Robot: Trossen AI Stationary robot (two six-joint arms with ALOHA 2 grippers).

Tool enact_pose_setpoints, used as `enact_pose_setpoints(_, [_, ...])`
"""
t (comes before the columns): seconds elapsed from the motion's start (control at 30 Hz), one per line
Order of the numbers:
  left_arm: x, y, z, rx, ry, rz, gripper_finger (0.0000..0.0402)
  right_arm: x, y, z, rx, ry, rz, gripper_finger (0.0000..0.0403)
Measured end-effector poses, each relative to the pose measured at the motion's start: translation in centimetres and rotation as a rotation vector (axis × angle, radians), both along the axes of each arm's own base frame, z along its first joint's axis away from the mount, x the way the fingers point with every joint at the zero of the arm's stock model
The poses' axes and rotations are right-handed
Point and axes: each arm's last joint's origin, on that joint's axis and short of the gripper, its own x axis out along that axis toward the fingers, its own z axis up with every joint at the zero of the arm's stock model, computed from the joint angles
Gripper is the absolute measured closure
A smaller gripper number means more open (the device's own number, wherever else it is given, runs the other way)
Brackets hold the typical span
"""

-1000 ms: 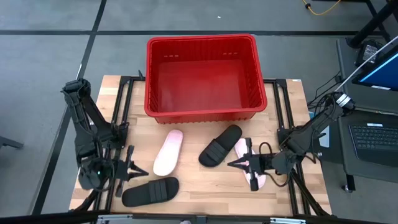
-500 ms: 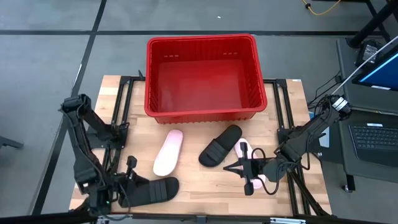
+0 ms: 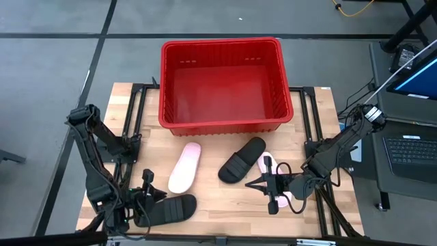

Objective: Pick and place slides into bin
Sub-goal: Put the bottom black slide into the bin

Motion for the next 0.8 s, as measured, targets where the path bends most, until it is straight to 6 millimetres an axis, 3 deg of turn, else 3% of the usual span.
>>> enact_pose_setpoints(0.5, [0.8, 0.9, -0.7, 0.017, 0.109, 0.036, 0.0252, 0.0, 0.0, 0.1, 0.029, -0.005, -0.008, 0.0393])
enact_pose_setpoints(0.8, [1.3, -0.2, -2.7, 0.111, 0.224, -0.044, 0.0245, 0.0, 0.0, 0.1, 0.031, -0.005, -0.009, 0.0393])
